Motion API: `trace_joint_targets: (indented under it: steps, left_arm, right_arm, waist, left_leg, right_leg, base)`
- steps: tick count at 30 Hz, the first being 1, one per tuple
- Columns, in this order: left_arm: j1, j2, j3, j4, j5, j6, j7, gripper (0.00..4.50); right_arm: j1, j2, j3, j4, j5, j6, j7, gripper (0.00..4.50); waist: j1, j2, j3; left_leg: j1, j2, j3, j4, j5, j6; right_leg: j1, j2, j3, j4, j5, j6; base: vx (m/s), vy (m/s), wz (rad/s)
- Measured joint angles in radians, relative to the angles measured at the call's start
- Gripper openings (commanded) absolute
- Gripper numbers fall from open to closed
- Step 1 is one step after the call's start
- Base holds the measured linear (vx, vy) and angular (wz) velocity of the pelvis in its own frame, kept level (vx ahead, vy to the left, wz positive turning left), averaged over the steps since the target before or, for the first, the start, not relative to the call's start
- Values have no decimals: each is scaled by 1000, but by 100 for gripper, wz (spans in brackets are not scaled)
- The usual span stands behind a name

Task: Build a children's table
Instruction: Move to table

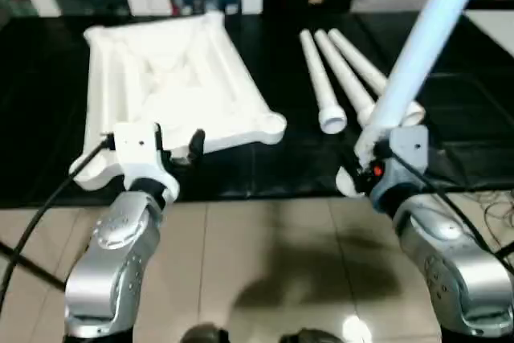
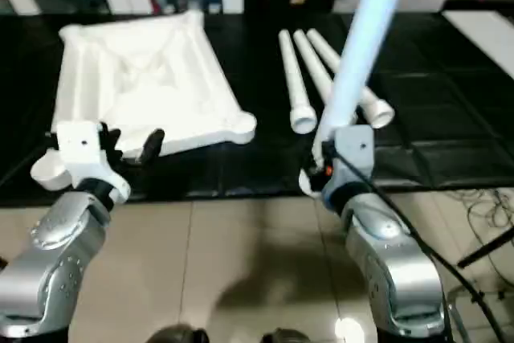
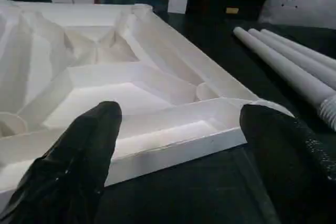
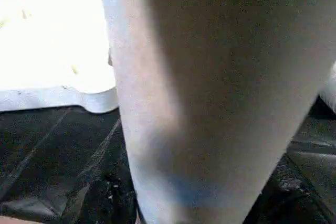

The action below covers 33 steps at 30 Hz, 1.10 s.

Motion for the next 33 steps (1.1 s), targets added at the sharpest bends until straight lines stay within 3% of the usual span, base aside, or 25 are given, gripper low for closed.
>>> trace_joint_targets:
  steps: [1, 2, 3, 4, 5, 7, 9, 10, 11, 13, 14, 16, 17, 19, 20, 21, 22, 24, 26, 27, 28, 29, 30, 32, 33]
  left_arm:
    - [-2, -5, -10, 0, -3, 0, -6, 403]
    - [-3, -6, -14, 0, -6, 0, -8, 403]
    - [-7, -7, -16, 0, -9, 0, -9, 403]
    - [-10, -7, -15, 0, -10, 0, -9, 403]
    - [-11, -7, -16, -1, -11, 0, -9, 403]
    - [-9, 0, -9, 0, -12, 1, -9, 403]
    - [-7, 6, 7, 1, -11, 1, -8, 403]
    - [-9, 11, 12, 1, -11, 1, -8, 403]
    - [-10, 11, 16, 0, -11, 1, -8, 403]
    - [-11, 6, 15, 0, -11, 1, -9, 403]
    - [-13, 6, 14, 0, -11, 1, -9, 403]
    - [-11, -16, -11, 7, -14, 3, -11, 403]
    - [-12, -17, -21, 6, -17, 3, -12, 403]
    - [-18, -14, -21, 0, -17, 2, -12, 403]
    - [-18, -12, -21, -2, -17, 1, -12, 403]
    - [-17, -10, -19, -2, -17, 1, -12, 403]
    - [-11, -5, -13, -1, -17, 2, -12, 403]
    - [-10, 5, 10, 2, -14, 2, -10, 403]
    - [-12, 11, 17, 2, -13, 2, -10, 403]
    - [-13, 9, 16, 2, -14, 1, -11, 403]
    - [-16, 9, 15, 2, -14, 1, -11, 403]
    - [-19, 9, 13, 1, -14, 1, -11, 403]
    - [-17, -6, 7, 6, -14, 0, -11, 403]
    - [-19, -14, -24, 8, -16, 1, -15, 403]
    - [-19, -13, -27, 8, -17, 1, -16, 403]
  right_arm:
    - [0, -4, -4, 1, -6, 0, 0, 191]
    - [0, -5, -5, 1, -7, 0, 0, 191]
    - [0, -7, -8, 1, -7, -2, 0, 191]
    - [0, -8, -11, 1, -7, -2, 0, 191]
    - [0, -10, -13, 1, -8, -2, 0, 191]
    - [0, -4, -7, 1, -8, -4, 0, 191]
    - [-11, 4, 14, 2, -7, -10, 2, 191]
    - [-11, 5, 20, 1, -7, -14, 3, 191]
    - [-11, 5, 19, 1, -8, -14, 2, 191]
    - [-11, 3, 18, 1, -9, -15, 3, 191]
    - [-10, 2, 18, 2, -9, -16, 3, 191]
    - [-1, -13, 2, 12, -20, -18, 2, 191]
    - [1, -13, -4, 15, -27, -18, 2, 191]
    - [-2, -16, -16, 10, -30, -21, 2, 191]
    - [-3, -16, -19, 6, -30, -23, 2, 191]
    - [-3, -16, -18, 2, -30, -25, 2, 191]
    - [-1, -5, -16, 5, -30, -25, 1, 191]
    - [-7, 5, 23, 5, -26, -26, 5, 191]
    - [-9, 4, 23, 5, -27, -28, 6, 191]
    - [-10, 4, 18, 5, -28, -32, 6, 191]
    - [-11, 4, 18, 5, -28, -33, 6, 191]
    - [-10, 4, 17, 5, -28, -33, 6, 191]
    - [-5, -4, 7, 9, -29, -34, 8, 191]
    - [-5, -7, -14, 15, -31, -34, 8, 191]
    - [-6, -7, -23, 15, -31, -35, 8, 191]
  waist:
    - [4, 8, -2]
    - [6, 7, -1]
    - [6, 9, -2]
    - [6, 14, -4]
    - [7, 32, -6]
    - [2, 50, -11]
    - [-14, 41, -15]
    - [-23, 40, -18]
    - [-30, 36, -21]
    - [-39, 9, -29]
    - [-38, -17, -29]
    - [-22, -13, -25]
    - [-18, -12, -25]
    - [-6, -2, -24]
    - [-3, 14, -21]
    - [-4, 48, -20]
    - [-11, 51, -15]
    - [-31, 43, -13]
    - [-47, 39, -16]
    - [-56, 31, -20]
    - [-62, 17, -23]
    - [-62, -8, -25]
    - [-59, -19, -23]
    - [-39, -9, -26]
    - [-35, -8, -26]
  left_leg:
    - [-18, 0, -22, 68, -14, 31]
    - [-28, -4, -37, 101, -13, 31]
    - [-35, -1, -50, 91, -13, 32]
    - [-39, 11, -51, 57, -12, 32]
    - [-40, 27, -52, 16, -11, 33]
    - [-33, 50, -63, 8, 7, -21]
    - [-29, 35, -67, 2, -5, -15]
    - [-26, 29, -67, 5, -13, -9]
    - [-25, 23, -66, 6, -17, -6]
    - [-18, 3, -51, 7, -30, -2]
    - [-11, -14, -40, 13, -41, -9]
    - [-19, -22, -47, 78, -77, 98]
    - [-29, -26, -51, 106, -76, 97]
    - [-51, -20, -53, 98, -57, 66]
    - [-57, -8, -53, 64, -48, 52]
    - [-55, 19, -56, 31, -5, 25]
    - [-47, 28, -55, 33, -1, 3]
    - [-37, 18, -62, 17, -8, 1]
    - [-28, 10, -63, 16, -15, 14]
    - [-23, 1, -55, 16, -21, 18]
    - [-18, -11, -46, 16, -26, 18]
    - [-14, -32, -39, 17, -32, 16]
    - [-17, -34, -39, 31, -53, 55]
    - [-42, -33, -53, 106, -57, 107]
    - [-55, -31, -55, 118, -52, 98]
  right_leg:
    - [5, 3, 4, -7, 0, 0]
    - [8, 2, 13, -9, 0, 0]
    - [10, 3, 16, -12, 0, 0]
    - [13, 8, 13, -15, -1, 1]
    - [22, 19, 2, -22, -4, 4]
    - [36, 30, -8, -43, -9, 12]
    - [2, 15, 6, 21, -37, 0]
    - [-32, 0, 21, 85, -40, 19]
    - [-61, -12, 37, 105, -34, 47]
    - [-121, -50, 63, 72, -5, 89]
    - [-116, -71, 83, 24, 53, 83]
    - [-84, -61, 86, 19, 40, 61]
    - [-65, -57, 83, 4, 40, 58]
    - [-22, -33, 72, -23, 36, 50]
    - [-6, -24, 56, -30, 32, 47]
    - [15, 0, 39, -34, 22, 50]
    - [26, 1, 31, -39, 15, 57]
    - [11, -1, 32, -16, -26, 3]
    - [-19, -7, 34, 55, -29, 28]
    - [-50, -19, 42, 79, -16, 56]
    - [-70, -32, 59, 70, -6, 69]
    - [-70, -54, 81, 19, 20, 79]
    - [-62, -47, 89, 31, 16, 82]
    - [-36, -34, 88, 7, 11, 68]
    - [-21, -29, 84, -7, 13, 62]
  base:
    - [0, 0, 0]
    - [105, -3, -8]
    - [105, -3, -8]
    - [110, 25, -1]
    - [135, 73, 3]
    - [169, 82, 4]
    - [215, 81, 4]
    - [177, 65, 5]
    - [148, 17, 10]
    - [138, -13, 8]
    - [129, -99, 5]
    - [133, -102, 1]
    - [130, -73, -12]
    - [124, -55, -10]
    - [117, 23, -4]
    - [117, 23, -4]
    - [137, 83, -7]
    - [164, 87, -5]
    - [149, 30, 6]
    - [146, 13, 7]
    - [129, -22, 5]
    - [108, -95, 10]
    - [108, -95, 10]
    - [136, -82, -6]
    - [143, -57, -15]
